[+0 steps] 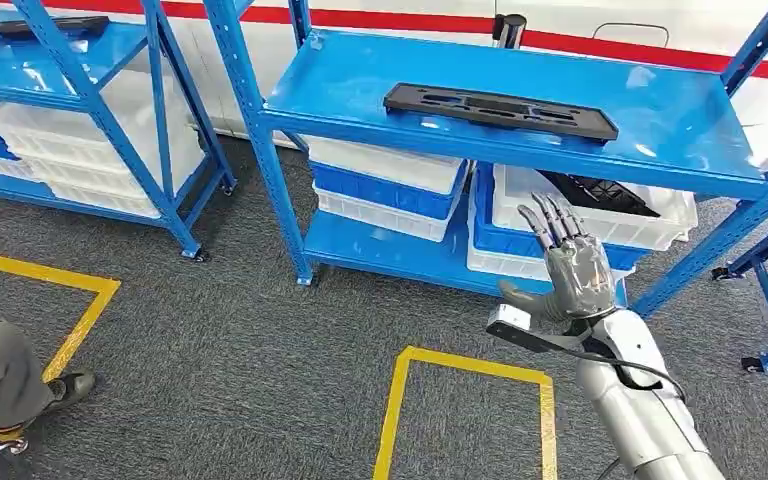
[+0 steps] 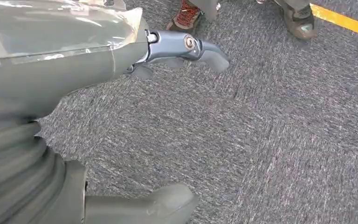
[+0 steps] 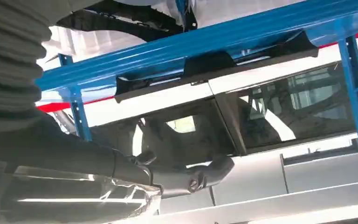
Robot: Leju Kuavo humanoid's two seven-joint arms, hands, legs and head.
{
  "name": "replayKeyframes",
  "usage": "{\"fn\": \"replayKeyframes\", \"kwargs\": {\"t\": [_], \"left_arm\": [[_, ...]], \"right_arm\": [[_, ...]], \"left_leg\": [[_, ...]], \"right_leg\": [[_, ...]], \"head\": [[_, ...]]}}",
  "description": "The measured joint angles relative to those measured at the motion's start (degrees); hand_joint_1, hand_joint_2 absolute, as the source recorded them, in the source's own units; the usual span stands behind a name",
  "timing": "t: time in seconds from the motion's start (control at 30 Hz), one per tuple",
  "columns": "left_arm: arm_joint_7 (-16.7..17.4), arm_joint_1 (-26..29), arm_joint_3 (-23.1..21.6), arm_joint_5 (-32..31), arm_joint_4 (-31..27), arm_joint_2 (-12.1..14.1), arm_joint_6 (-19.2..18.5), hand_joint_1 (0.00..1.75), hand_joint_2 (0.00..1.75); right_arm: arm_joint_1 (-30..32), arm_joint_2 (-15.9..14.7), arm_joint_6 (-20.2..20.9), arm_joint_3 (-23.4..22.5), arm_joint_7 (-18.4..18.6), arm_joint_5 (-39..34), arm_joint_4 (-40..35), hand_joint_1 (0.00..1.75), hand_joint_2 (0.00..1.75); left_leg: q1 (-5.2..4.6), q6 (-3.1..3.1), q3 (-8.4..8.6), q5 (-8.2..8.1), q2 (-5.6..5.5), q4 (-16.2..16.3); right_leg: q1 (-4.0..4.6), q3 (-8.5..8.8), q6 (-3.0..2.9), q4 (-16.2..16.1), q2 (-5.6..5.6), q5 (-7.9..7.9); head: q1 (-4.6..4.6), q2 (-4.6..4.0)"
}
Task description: Take the parts from the cabinet and place them on the table.
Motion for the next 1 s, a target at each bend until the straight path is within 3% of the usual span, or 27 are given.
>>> {"fn": "replayKeyframes", "kwargs": {"t": [0.03,0.07,0.13,0.2,0.23,0.27,0.3,0.33,0.37,0.4,0.43,0.47,0.53,0.57,0.6,0.67,0.7,0.73,0.77,0.83,0.87,0.9,0.97,1.0], "left_arm": [[0.00,0.02,0.00,-0.02,0.02,-0.09,-0.13,0.00,1.75],[0.00,-0.10,0.00,-0.09,0.00,-0.13,-0.24,0.00,1.75],[0.00,-0.19,0.07,-0.20,0.00,-0.13,-0.35,0.00,1.75],[0.00,-0.18,0.11,-0.26,0.02,-0.20,-0.35,0.00,1.75],[0.00,-0.15,0.11,-0.26,0.02,-0.24,-0.35,0.00,1.75],[0.00,-0.16,0.13,-0.26,0.02,-0.33,-0.37,0.00,1.75],[0.00,-0.16,0.13,-0.26,0.02,-0.43,-0.37,0.00,1.75],[0.00,-0.16,0.13,-0.26,0.02,-0.50,-0.37,0.00,1.75],[0.00,-0.20,0.20,-0.26,0.02,-0.24,-0.37,0.00,1.75],[0.00,-0.25,0.22,-0.26,0.02,-0.23,-0.33,0.00,1.75],[0.00,-0.20,0.22,-0.30,0.04,-0.27,-0.31,0.00,1.75],[0.00,-0.14,0.24,-0.31,0.07,-0.33,-0.28,0.00,1.75],[0.00,-0.25,0.29,-0.33,0.07,-0.33,-0.26,0.00,1.75],[0.00,-0.37,0.37,-0.33,0.07,-0.31,-0.24,0.00,1.75],[0.00,-0.40,0.53,-0.44,0.07,-0.33,-0.24,0.00,1.75],[0.00,-0.30,0.74,-0.44,0.07,-0.33,-0.24,0.00,1.75],[0.00,-0.17,0.81,-0.41,0.09,-0.33,-0.22,0.00,1.75],[0.00,-0.13,0.81,-0.41,0.09,-0.33,-0.20,0.00,1.75],[0.00,-0.14,0.89,-0.41,0.09,-0.37,-0.15,0.00,1.75],[0.00,-0.20,1.03,-0.44,0.07,-0.39,-0.09,0.00,1.75],[0.00,-0.24,1.09,-0.44,0.07,-0.37,-0.07,0.00,1.75],[0.00,-0.30,1.12,-0.46,0.07,-0.35,-0.07,0.00,1.75],[0.00,-0.28,1.16,-0.52,0.07,-0.35,-0.07,0.00,1.75],[0.00,-0.35,1.20,-0.50,0.07,-0.30,0.04,0.00,1.75]], "right_arm": [[-0.05,-0.11,-0.02,-0.07,0.00,-0.02,0.07,0.00,0.00],[-0.15,-0.11,-0.07,-0.09,0.00,-0.11,0.13,0.00,0.00],[-0.06,-0.31,-0.11,-0.11,-0.18,-0.15,0.31,0.00,0.00],[0.41,-0.37,-0.22,-0.11,-0.31,-0.28,0.61,0.00,0.00],[0.67,-0.37,-0.24,-0.11,-0.33,-0.28,0.72,0.00,0.00],[0.78,-0.37,-0.24,-0.11,-0.35,-0.28,0.79,0.00,0.00],[0.76,-0.39,-0.26,-0.13,-0.39,-0.31,0.83,0.00,0.00],[0.66,-0.37,-0.26,-0.15,-0.42,-0.31,0.85,0.00,0.00],[0.61,-0.31,-0.28,-0.13,-0.44,-0.31,0.92,0.00,0.00],[0.51,-0.24,-0.31,-0.09,-0.46,-0.28,0.92,0.00,0.00],[0.55,-0.24,-0.33,-0.09,-0.46,-0.28,0.96,0.00,0.00],[0.55,-0.15,-0.35,-0.07,-0.48,-0.26,0.96,0.00,0.00],[0.52,-0.13,-0.37,-0.04,-0.48,-0.17,1.09,0.00,0.00],[0.46,-0.11,-0.42,-0.04,-0.48,-0.13,1.09,0.00,0.00],[0.33,-0.11,-0.44,-0.04,-0.48,-0.11,1.14,0.00,0.00],[0.27,0.07,-0.44,0.02,-0.48,-0.11,1.18,0.00,0.00],[0.33,0.22,-0.42,0.07,-0.48,-0.09,1.29,0.00,0.00],[0.37,0.24,-0.42,0.07,-0.48,-0.09,1.40,0.00,0.00],[0.39,0.31,-0.42,0.07,-0.48,-0.09,1.42,0.00,0.00],[0.23,0.37,-0.44,0.07,-0.48,0.00,1.42,0.00,0.00],[0.13,0.46,-0.52,0.07,-0.48,0.11,1.42,0.00,0.00],[0.12,0.55,-0.68,0.07,-0.48,0.24,1.42,0.00,0.00],[-0.05,0.46,-0.83,0.07,-0.48,0.35,1.42,0.00,0.00],[0.00,0.50,-0.96,0.07,-0.48,0.55,1.42,0.00,1.75]], "left_leg": [[0.98,0.32,0.76,0.79,0.51,-1.34],[0.76,0.49,1.05,1.03,0.64,-1.94],[0.90,0.73,0.94,1.17,1.03,-1.93],[0.94,0.66,0.79,1.10,1.59,-1.88],[1.06,0.54,0.82,1.03,1.88,-1.85],[1.31,0.22,0.82,0.86,2.30,-1.67],[1.60,-0.24,0.74,0.56,2.71,-1.20],[1.93,-1.02,0.53,-0.03,3.20,-0.21],[1.39,-1.90,0.18,-0.75,3.57,0.88],[1.64,-2.32,0.06,-1.30,3.91,1.51],[1.44,-2.54,0.07,-1.32,4.37,1.36],[1.63,-2.67,0.27,-1.30,4.97,1.40],[2.07,-3.10,0.17,-1.59,5.63,1.65],[2.41,-3.58,-0.20,-3.06,3.19,3.03],[2.47,-3.82,-1.63,-5.47,1.46,6.37],[2.48,-4.15,-5.36,-9.39,0.25,14.47],[2.48,-4.14,-6.97,-10.30,0.14,17.46],[2.47,-4.01,-7.62,-9.95,0.13,18.31],[2.47,-3.69,-6.83,-8.00,-0.05,16.33],[2.46,-2.87,-2.45,-2.95,-1.36,7.33],[2.48,-2.30,-0.11,-1.71,-4.61,2.43],[2.20,-2.44,0.04,-2.07,-4.67,2.43],[1.60,-2.15,-0.18,-1.96,-3.53,2.29],[1.45,-1.81,-0.02,-1.90,-3.05,2.24]], "right_leg": [[0.26,-0.60,-0.16,0.75,-0.09,-0.37],[0.30,-1.59,-0.40,2.84,-0.04,-1.65],[0.17,-5.70,-0.85,11.29,-0.04,-5.11],[-0.20,-9.26,-0.19,17.86,-0.05,-6.91],[-0.51,-9.09,0.37,17.23,-0.09,-6.22],[-0.88,-7.66,1.21,14.17,-0.21,-4.70],[-1.20,-5.22,2.14,9.34,-0.70,-2.63],[-1.56,-2.01,3.08,3.40,-2.39,-0.42],[-1.24,-1.59,2.77,2.13,-4.25,-0.84],[-1.05,-1.35,1.98,1.80,-3.31,-0.62],[-0.98,-1.47,0.89,2.34,-2.60,-0.67],[-0.70,-1.83,0.47,2.37,-1.92,-0.61],[-1.19,-1.86,-0.35,2.34,-0.67,-0.30],[-1.29,-1.91,-0.52,2.33,-0.20,-0.24],[-1.29,-1.94,-0.82,2.34,0.23,-0.15],[-1.14,-2.10,-1.06,2.34,1.31,-0.06],[-1.01,-2.20,-1.23,2.34,1.97,0.05],[-0.95,-2.27,-1.24,2.35,2.66,0.06],[-0.86,-2.27,-1.36,2.35,3.39,0.14],[-0.83,-2.19,-1.32,2.34,4.59,0.25],[-0.96,-2.21,-1.14,2.32,5.09,0.37],[-0.59,-2.35,-0.79,2.27,5.47,0.53],[-0.92,-2.59,-0.30,2.14,6.19,0.82],[-1.08,-2.57,0.19,1.64,6.71,1.10]], "head": [[-0.02,0.00],[0.00,0.00],[0.09,0.00],[0.02,0.00],[0.04,-0.02],[0.02,-0.02],[0.04,0.00],[0.09,-0.02],[0.21,-0.02],[0.42,0.00],[0.02,0.00],[0.00,-0.02],[-0.02,-0.02],[-0.07,0.00],[-0.09,0.00],[-0.11,-0.02],[-0.13,-0.02],[-0.11,-0.02],[-0.15,-0.02],[-0.13,0.00],[-0.11,-0.02],[-0.04,-0.02],[-0.07,0.00],[-0.20,-0.02]]}}
